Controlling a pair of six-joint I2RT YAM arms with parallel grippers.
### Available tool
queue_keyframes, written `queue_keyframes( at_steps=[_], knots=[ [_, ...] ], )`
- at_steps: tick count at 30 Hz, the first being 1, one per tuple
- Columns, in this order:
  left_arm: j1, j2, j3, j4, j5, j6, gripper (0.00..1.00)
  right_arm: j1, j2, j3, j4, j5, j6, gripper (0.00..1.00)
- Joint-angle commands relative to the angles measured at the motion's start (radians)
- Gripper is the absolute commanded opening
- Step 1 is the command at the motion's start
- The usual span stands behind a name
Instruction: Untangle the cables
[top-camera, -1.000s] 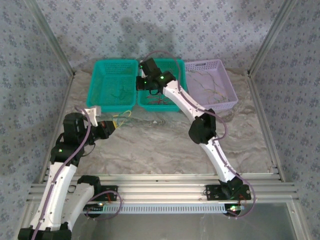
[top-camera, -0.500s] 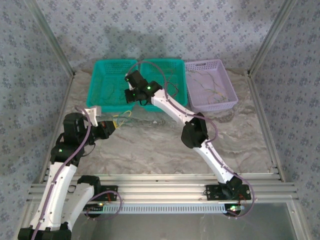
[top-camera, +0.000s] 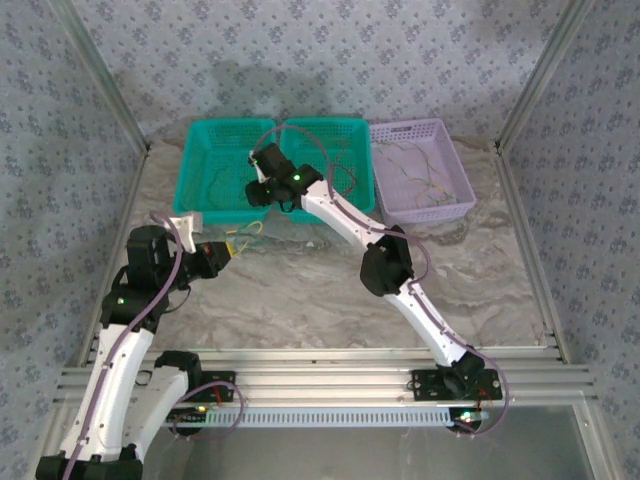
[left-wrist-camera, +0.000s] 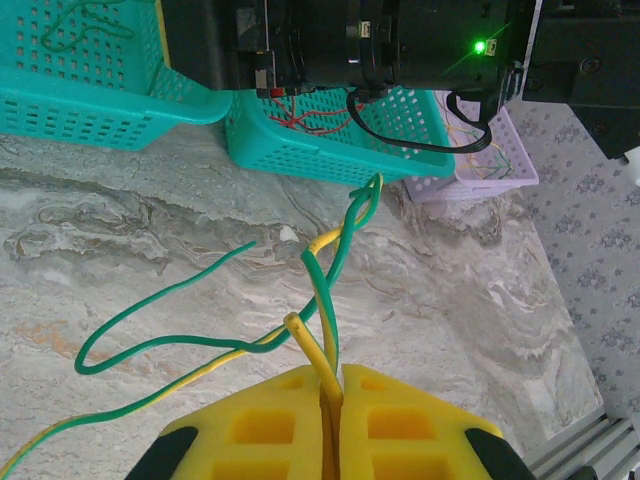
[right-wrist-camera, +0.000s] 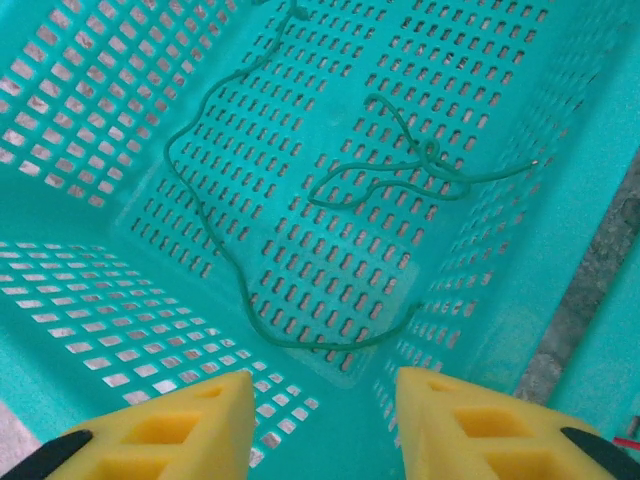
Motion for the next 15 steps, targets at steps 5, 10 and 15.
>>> queue_keyframes(
  at_steps=[5,10,15],
  knots=[
    [-0.006,-0.012,0.012,0.015,-0.018,0.022,0.0,-0.001,-0.14,0.036,0.01,-0.018,-0.053,0.65],
    [-0.006,-0.01,0.006,0.053,-0.024,-0.044,0.0,-0.028,-0.354,-0.092,0.013,-0.059,-0.059,0.7],
    [-0.006,-0.024,-0.031,0.146,-0.031,-0.171,0.0,-0.076,-0.683,-0.53,0.193,-0.186,0.02,0.72]
  ],
)
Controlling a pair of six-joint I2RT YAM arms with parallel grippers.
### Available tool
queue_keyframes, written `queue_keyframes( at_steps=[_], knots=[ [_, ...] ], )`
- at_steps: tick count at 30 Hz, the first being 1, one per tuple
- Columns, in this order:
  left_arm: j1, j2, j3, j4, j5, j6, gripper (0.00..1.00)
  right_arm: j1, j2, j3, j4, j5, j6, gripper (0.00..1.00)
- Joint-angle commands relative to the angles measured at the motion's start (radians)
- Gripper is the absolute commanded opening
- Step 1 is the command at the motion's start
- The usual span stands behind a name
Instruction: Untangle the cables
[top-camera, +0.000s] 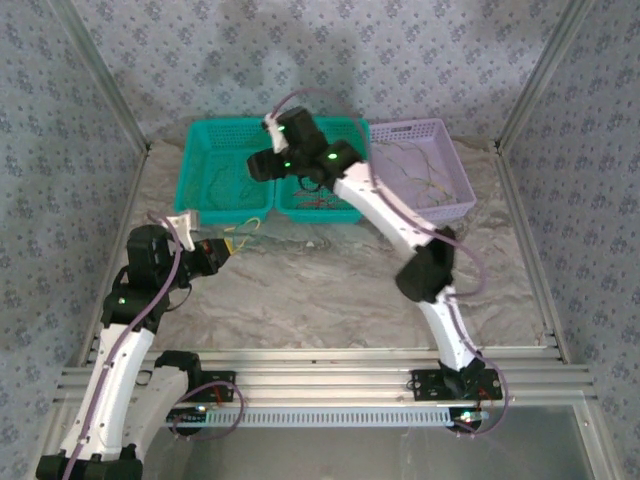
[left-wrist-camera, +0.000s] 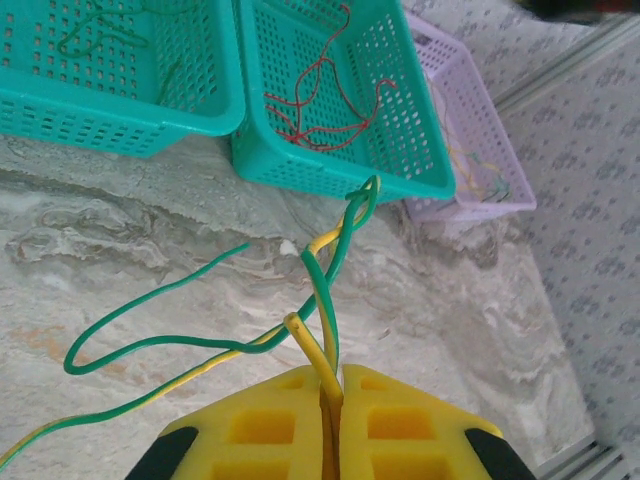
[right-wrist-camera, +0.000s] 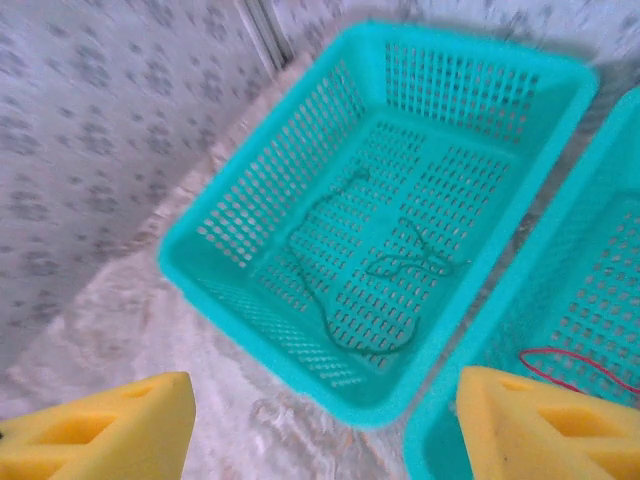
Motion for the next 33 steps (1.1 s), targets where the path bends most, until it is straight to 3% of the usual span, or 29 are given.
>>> queue_keyframes(
  at_steps=[1,6,13,18,23,28,33],
  knots=[
    [-0.006,-0.03,-0.016,0.101,-0.015,-0.103,0.0,-0.042,-0.219,-0.25,0.165,-0.113,0.071,0.72],
    [-0.013,-0.063,-0.054,0.204,-0.034,-0.24,0.0,-0.08,-0.481,-0.749,0.516,-0.326,0.202,0.72],
    [-0.045,-0.102,-0.104,0.341,-0.045,-0.384,0.0,0.026,-0.576,-1.039,0.69,-0.407,0.156,0.71],
    [-0.066,-0.131,-0.128,0.407,-0.068,-0.445,0.0,0.051,-0.559,-1.175,0.845,-0.432,0.221,0.7],
    [-0.084,-0.162,-0.161,0.483,-0.085,-0.504,0.0,0.048,-0.502,-1.272,1.078,-0.412,0.407,0.7],
    [-0.115,-0.172,-0.186,0.539,-0.103,-0.537,0.0,0.05,-0.368,-1.288,1.311,-0.396,0.621,0.7],
    [-0.138,-0.173,-0.194,0.54,-0.12,-0.535,0.0,0.059,-0.294,-1.224,1.369,-0.375,0.672,0.7]
  ],
)
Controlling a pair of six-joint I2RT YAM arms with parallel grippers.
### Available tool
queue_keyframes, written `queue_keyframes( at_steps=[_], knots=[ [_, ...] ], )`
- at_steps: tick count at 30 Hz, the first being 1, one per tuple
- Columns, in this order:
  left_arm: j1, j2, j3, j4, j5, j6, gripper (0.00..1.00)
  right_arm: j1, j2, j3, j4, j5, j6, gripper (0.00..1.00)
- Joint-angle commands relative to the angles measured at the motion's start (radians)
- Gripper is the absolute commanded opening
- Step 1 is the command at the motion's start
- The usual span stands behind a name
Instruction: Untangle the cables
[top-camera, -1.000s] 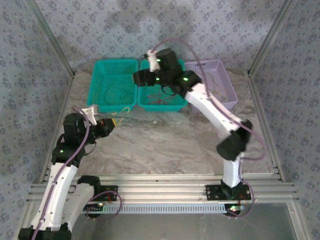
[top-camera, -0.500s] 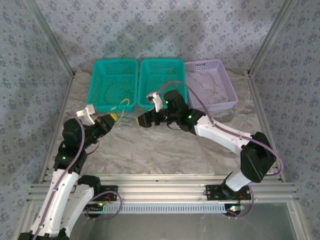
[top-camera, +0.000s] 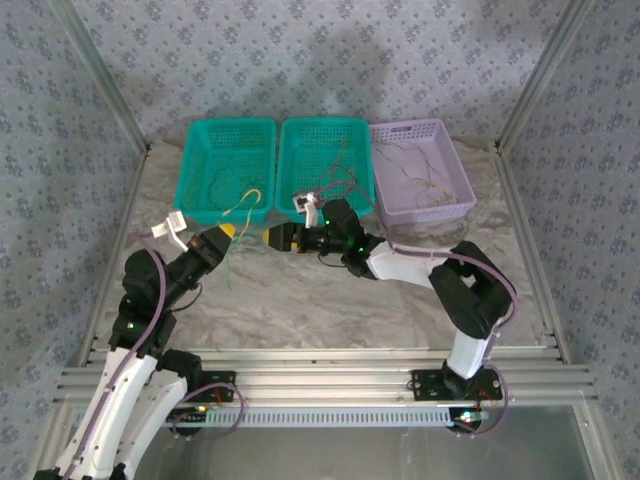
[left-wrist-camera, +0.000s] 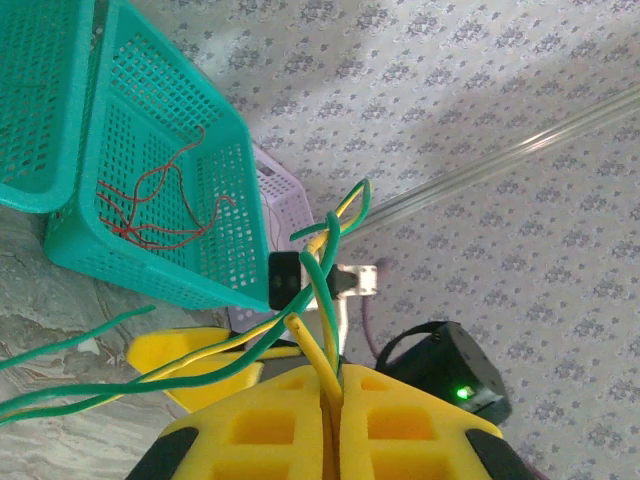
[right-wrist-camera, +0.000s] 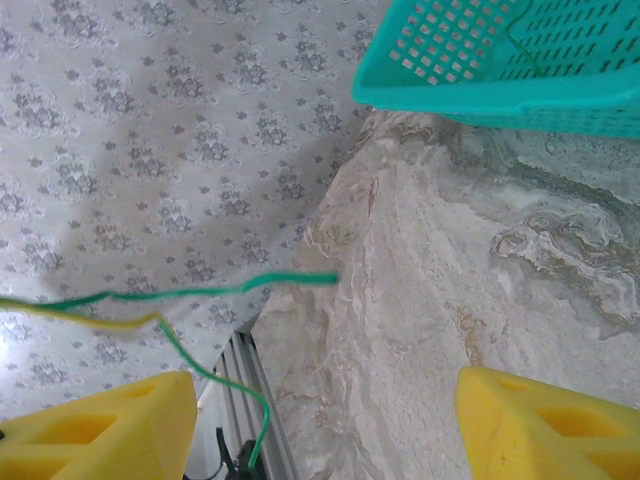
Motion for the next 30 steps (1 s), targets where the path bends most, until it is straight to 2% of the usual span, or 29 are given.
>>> queue_keyframes(
  at_steps=[1,11,16,23,26,30],
  knots=[
    [-0.013,-0.014,-0.006,0.065,-0.026,-0.017,0.0,0.009,0.033,0.056,0.129,0.028,0.086,0.7],
    [-0.039,-0.027,-0.026,0.079,-0.045,-0.015,0.0,0.007,0.187,0.125,0.31,0.038,0.259,0.69],
    [-0.044,-0.028,-0.031,0.088,-0.05,-0.014,0.0,0.022,0.227,0.164,0.32,0.05,0.277,0.64],
    [-0.056,-0.029,-0.048,0.102,-0.058,-0.018,0.0,0.026,0.246,0.225,0.361,0.064,0.29,0.62],
    [-0.061,-0.032,-0.052,0.102,-0.065,-0.018,0.0,0.033,0.264,0.251,0.356,0.056,0.302,0.52],
    [-0.063,-0.038,-0.043,0.087,-0.069,-0.004,0.0,0.037,0.259,0.245,0.343,0.048,0.311,0.23]
  ],
)
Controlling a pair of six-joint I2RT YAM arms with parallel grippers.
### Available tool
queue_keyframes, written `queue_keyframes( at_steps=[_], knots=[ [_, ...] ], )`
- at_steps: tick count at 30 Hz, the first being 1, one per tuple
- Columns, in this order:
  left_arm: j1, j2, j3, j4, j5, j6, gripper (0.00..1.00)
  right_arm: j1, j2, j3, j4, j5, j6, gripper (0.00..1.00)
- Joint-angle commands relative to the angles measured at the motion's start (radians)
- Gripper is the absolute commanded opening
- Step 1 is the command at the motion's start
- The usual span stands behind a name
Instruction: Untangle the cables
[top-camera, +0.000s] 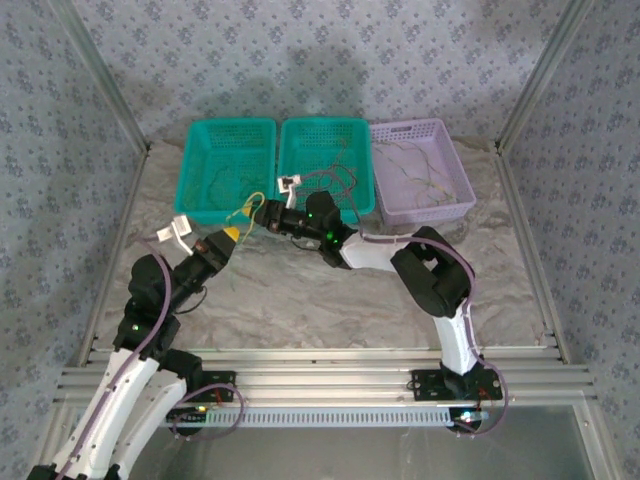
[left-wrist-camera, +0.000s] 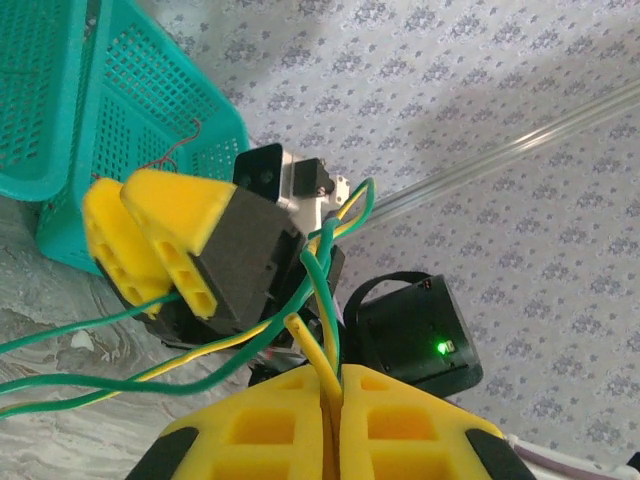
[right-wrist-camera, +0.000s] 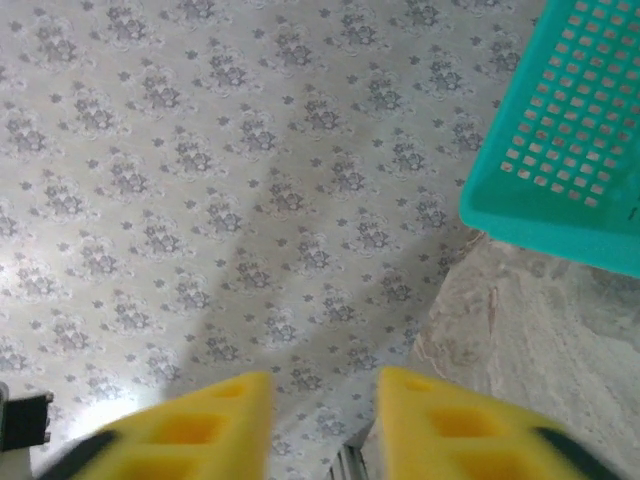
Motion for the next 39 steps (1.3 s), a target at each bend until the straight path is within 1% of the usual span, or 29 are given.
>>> queue_keyframes(
  at_steps=[1,4,7,10,14,17,20,23,26,28,30,32,36,39],
  knots=[
    [-0.008,-0.022,0.012,0.03,-0.02,0.01,0.0,0.009,0.001,-0.001,0.005,0.007,0.009,0.2],
    [-0.011,-0.032,0.017,0.011,-0.029,0.025,0.0,0.005,-0.04,-0.043,-0.058,0.014,-0.043,0.23],
    [-0.011,-0.034,0.015,0.012,-0.033,0.026,0.0,-0.006,-0.068,-0.102,-0.081,0.025,-0.067,0.16],
    [-0.012,-0.032,0.012,0.018,-0.034,0.026,0.0,-0.023,-0.067,-0.129,-0.075,0.027,-0.035,0.08],
    [-0.012,-0.034,0.032,-0.005,-0.036,0.046,0.0,-0.046,-0.074,-0.158,-0.063,0.03,-0.018,0.0],
    [-0.011,-0.038,0.037,-0.014,-0.038,0.053,0.0,-0.062,-0.097,-0.167,-0.104,0.037,-0.029,0.0],
    [-0.012,-0.047,0.045,-0.033,-0.043,0.066,0.0,-0.103,-0.159,-0.21,-0.191,0.076,-0.067,0.0],
    [-0.01,-0.057,0.053,-0.058,-0.05,0.084,0.0,-0.156,-0.231,-0.244,-0.32,0.099,-0.141,0.0],
    [-0.011,-0.059,0.054,-0.065,-0.054,0.092,0.0,-0.192,-0.31,-0.266,-0.47,0.137,-0.232,0.0],
    [-0.011,-0.057,0.057,-0.066,-0.053,0.101,0.0,-0.209,-0.376,-0.276,-0.591,0.187,-0.312,0.0],
    [-0.011,-0.057,0.07,-0.083,-0.056,0.12,0.0,-0.225,-0.445,-0.292,-0.676,0.22,-0.375,0.0],
    [-0.011,-0.057,0.097,-0.122,-0.062,0.16,0.0,-0.246,-0.523,-0.306,-0.767,0.261,-0.438,0.0],
    [-0.011,-0.06,0.15,-0.196,-0.078,0.236,0.0,-0.28,-0.661,-0.315,-0.944,0.38,-0.568,0.0],
    [-0.011,-0.058,0.183,-0.245,-0.092,0.284,0.0,-0.353,-0.762,-0.336,-1.028,0.416,-0.601,0.0]
  ],
)
